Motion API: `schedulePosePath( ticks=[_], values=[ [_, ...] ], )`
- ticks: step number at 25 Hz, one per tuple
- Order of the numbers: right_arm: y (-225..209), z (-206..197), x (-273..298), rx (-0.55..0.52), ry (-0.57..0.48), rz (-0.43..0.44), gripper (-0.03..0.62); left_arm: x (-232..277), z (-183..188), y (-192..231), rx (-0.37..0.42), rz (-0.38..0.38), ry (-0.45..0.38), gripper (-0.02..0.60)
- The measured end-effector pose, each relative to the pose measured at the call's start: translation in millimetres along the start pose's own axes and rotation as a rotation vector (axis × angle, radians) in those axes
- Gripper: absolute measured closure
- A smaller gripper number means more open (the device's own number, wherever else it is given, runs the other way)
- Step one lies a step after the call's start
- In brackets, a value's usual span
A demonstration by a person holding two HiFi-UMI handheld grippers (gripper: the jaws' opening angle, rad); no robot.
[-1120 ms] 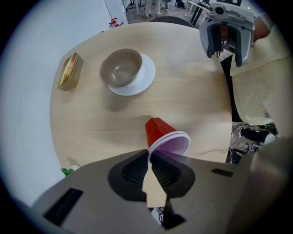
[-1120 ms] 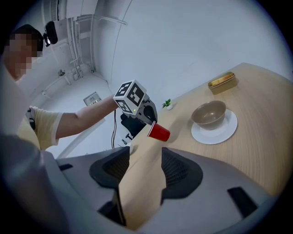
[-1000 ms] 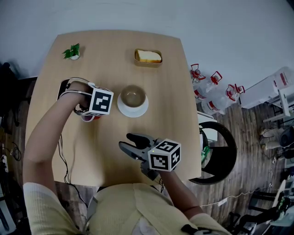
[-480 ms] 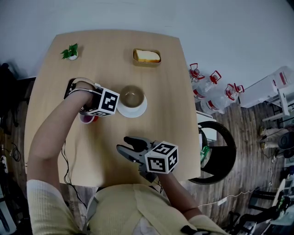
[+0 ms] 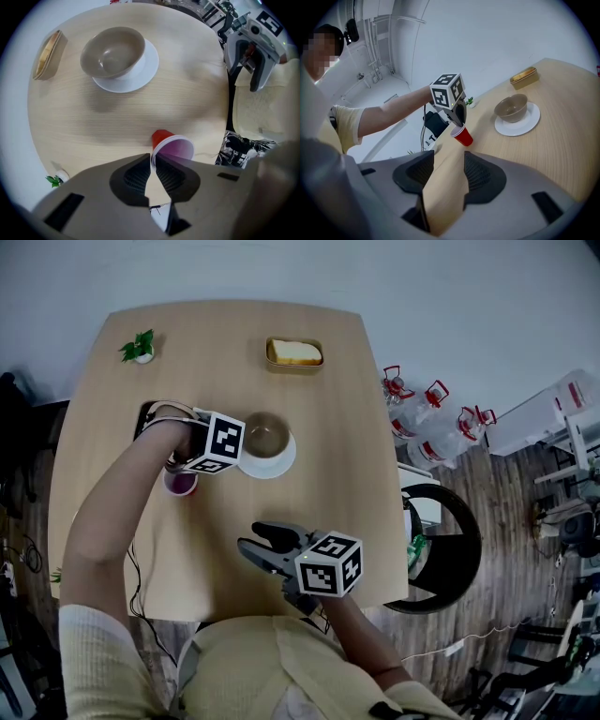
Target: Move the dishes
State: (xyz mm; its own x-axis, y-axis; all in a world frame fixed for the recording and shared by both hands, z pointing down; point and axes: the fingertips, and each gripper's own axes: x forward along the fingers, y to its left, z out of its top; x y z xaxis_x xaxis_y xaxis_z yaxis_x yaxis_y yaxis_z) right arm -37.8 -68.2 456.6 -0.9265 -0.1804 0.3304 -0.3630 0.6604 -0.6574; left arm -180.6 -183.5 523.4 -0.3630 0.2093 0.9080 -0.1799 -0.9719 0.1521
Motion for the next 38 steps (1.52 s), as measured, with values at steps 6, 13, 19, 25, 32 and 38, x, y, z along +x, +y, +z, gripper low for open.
schedulePosePath(
  ticks=[6,13,19,25,32,38],
  values=[
    [0.8,0.2,-3.5,0.002,-0.007,0.002,0.385,-8.6,5.7,0.2,-0.013,0.040,-0.074,0.448],
    [3.1,2.7,0.1,-0.013,0.000,0.014,0.385,-28.6,5.7,2.6,-0.050,0.120,-0.248,0.439],
    [4.1,4.0,4.0,-0.021,0.009,0.032,0.385,-47.2,2.5,-0.7,-0.093,0.229,-0.421,0.439],
    [2.5,11.1,6.1,-0.031,0.001,0.023,0.385,-85.3,3.0,-13.3,-0.235,0.442,-0.734,0.440],
    [-14.5,34.3,-2.5,-0.024,-0.065,-0.042,0.390,-117.4,-4.2,-37.6,-0.557,0.608,-1.139,0.440],
    [-39.6,58.3,-13.0,0.002,-0.159,-0.144,0.391,-147.7,-26.7,-66.2,-0.857,0.722,-1.534,0.440]
  ],
)
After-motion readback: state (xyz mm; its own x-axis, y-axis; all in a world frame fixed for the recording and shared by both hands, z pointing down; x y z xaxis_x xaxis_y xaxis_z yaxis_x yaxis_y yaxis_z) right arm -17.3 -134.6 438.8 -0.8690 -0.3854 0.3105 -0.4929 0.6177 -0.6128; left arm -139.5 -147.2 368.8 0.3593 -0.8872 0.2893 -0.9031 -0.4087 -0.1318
